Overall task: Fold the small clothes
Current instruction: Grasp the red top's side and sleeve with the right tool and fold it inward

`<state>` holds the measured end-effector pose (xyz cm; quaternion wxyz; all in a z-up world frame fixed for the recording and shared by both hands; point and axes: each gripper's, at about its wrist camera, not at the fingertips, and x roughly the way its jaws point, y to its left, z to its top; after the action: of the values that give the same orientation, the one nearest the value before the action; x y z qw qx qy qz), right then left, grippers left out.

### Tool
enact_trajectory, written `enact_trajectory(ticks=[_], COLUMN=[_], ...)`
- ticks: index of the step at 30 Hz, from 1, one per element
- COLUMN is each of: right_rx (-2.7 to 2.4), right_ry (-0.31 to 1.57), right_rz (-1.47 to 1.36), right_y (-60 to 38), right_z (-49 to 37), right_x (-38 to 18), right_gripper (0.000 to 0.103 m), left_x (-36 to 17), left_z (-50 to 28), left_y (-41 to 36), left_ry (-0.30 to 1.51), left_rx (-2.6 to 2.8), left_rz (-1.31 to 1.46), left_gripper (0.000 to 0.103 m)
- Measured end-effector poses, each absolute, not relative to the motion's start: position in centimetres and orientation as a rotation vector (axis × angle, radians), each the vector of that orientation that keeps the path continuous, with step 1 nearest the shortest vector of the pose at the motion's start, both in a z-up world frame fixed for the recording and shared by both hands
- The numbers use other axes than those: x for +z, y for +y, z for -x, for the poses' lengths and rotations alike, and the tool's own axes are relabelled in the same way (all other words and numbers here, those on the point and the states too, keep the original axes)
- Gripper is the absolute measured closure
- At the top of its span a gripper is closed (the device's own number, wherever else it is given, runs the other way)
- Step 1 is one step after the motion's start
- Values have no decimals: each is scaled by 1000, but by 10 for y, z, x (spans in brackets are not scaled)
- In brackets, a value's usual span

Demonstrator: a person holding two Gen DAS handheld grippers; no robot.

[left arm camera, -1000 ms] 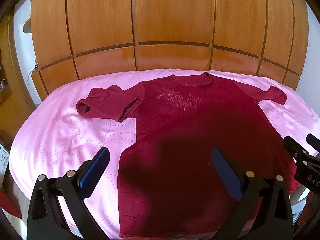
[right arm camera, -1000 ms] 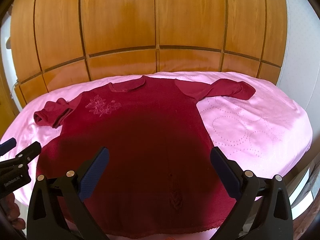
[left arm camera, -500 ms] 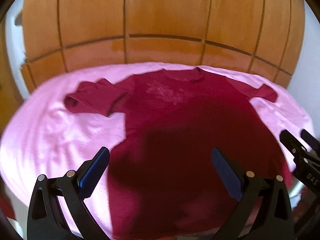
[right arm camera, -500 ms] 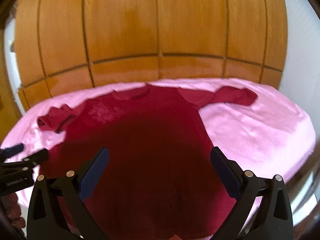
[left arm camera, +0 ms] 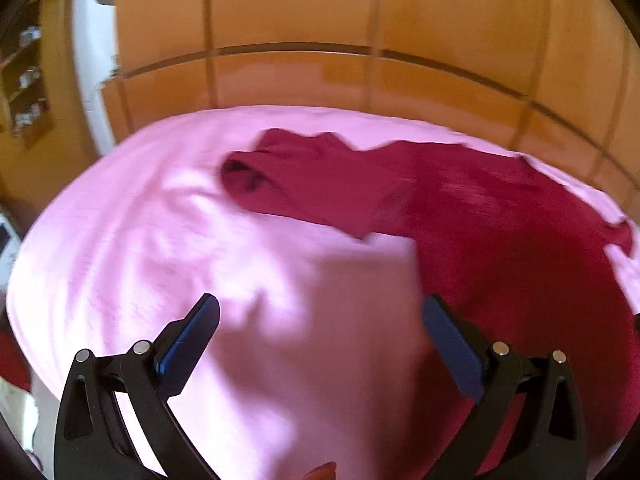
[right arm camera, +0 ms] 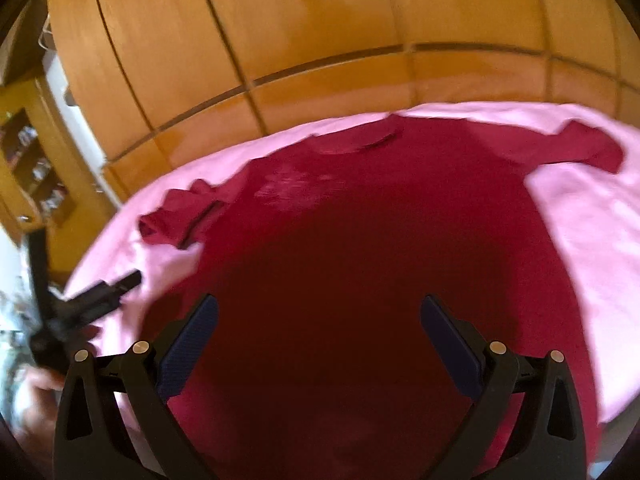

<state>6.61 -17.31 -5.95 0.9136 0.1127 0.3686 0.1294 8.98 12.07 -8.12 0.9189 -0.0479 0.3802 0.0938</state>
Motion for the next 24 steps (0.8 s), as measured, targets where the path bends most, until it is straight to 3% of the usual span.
enact_trajectory(ticks=[2, 4, 6, 9, 22, 24], right_rx=[338, 411, 452, 511, 522, 550], right_ry=[775, 781, 794, 838, 974, 1002], right_rz=[-234, -225, -211, -208, -220, -210], right_y=[-152, -127, -106, -77, -4, 6], right_z=[-86, -104, -121, -156, -276, -279], right_x=[-60, -61, -60, -66, -103, -110], right_gripper=[3, 11, 33, 43, 43, 60], left_x=[-93, -103, -109, -121, -137, -138], left_z=[-101, -111, -117, -124, -116, -115], left_y=[138, 156, 171, 188, 199, 200], left_ry=[797, 811, 809, 801, 765, 769], left_rx=[241, 275, 306, 346, 330, 327], left_rz=[100, 122, 144, 170, 213, 220], left_gripper=[2, 2, 2, 2, 2, 2])
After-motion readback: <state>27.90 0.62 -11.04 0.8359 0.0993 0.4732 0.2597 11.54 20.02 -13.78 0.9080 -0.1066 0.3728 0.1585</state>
